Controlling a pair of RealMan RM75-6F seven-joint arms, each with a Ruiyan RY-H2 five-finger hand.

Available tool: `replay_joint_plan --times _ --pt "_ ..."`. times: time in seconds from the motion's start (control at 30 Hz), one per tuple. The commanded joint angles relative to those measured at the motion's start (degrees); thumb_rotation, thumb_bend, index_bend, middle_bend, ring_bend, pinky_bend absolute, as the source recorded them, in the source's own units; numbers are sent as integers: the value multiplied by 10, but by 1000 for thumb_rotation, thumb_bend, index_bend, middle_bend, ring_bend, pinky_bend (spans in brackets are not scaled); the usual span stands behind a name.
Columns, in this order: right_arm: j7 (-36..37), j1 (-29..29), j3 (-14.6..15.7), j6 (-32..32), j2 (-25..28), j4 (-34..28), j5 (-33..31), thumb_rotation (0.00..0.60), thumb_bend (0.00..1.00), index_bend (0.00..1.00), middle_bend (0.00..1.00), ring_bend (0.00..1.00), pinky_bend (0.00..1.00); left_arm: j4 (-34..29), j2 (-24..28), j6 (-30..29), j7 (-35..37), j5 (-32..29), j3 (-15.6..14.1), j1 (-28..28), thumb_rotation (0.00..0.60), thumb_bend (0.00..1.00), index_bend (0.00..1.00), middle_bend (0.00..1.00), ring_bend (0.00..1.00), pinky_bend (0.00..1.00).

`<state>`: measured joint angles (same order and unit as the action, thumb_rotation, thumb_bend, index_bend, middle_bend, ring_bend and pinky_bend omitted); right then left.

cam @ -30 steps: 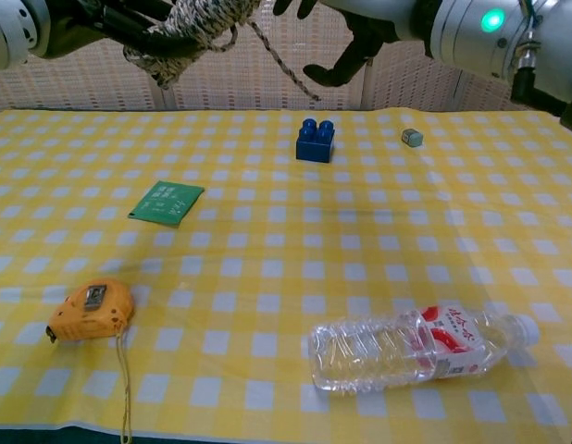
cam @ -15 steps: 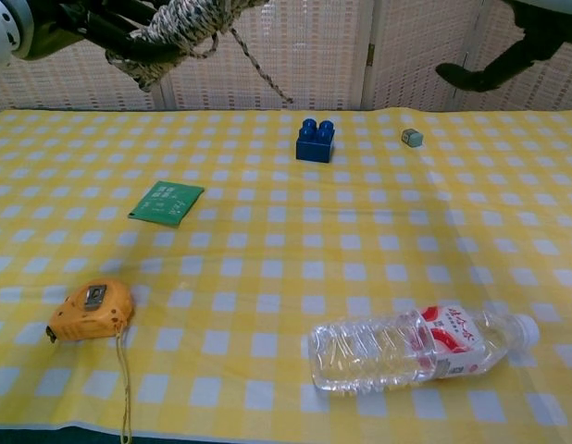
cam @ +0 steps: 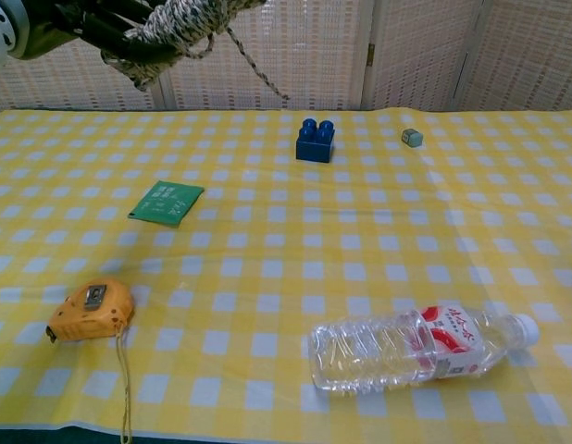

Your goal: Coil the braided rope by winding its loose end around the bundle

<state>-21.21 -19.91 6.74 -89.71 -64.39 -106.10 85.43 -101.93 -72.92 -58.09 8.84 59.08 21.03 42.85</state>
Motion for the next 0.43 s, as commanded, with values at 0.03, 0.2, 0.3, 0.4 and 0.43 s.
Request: replay_joint_plan --times 0.03,0.2,0.3,0.4,0.43 --pt "24 34 13 -25 -4 28 26 600 496 0 13 89 0 -1 0 -2 -1 1 0 -1 600 625 708 746 691 568" --pt "48 69 20 -43 -10 54 48 600 496 0 13 90 0 -1 0 -8 -4 1 -1 -4 600 625 708 746 691 568" --pt "49 83 20 -42 -13 62 52 600 496 0 13 87 0 -1 -1 -11 -5 3 -2 -6 600 625 708 746 691 567" --pt "57 92 15 -42 -17 69 57 600 496 0 14 86 0 1 -2 -10 -5 3 -2 -6 600 625 708 746 691 568" --pt "59 93 13 -41 -18 71 60 600 496 0 15 86 0 1 -2 -10 -5 3 -3 -6 600 625 708 746 691 568"
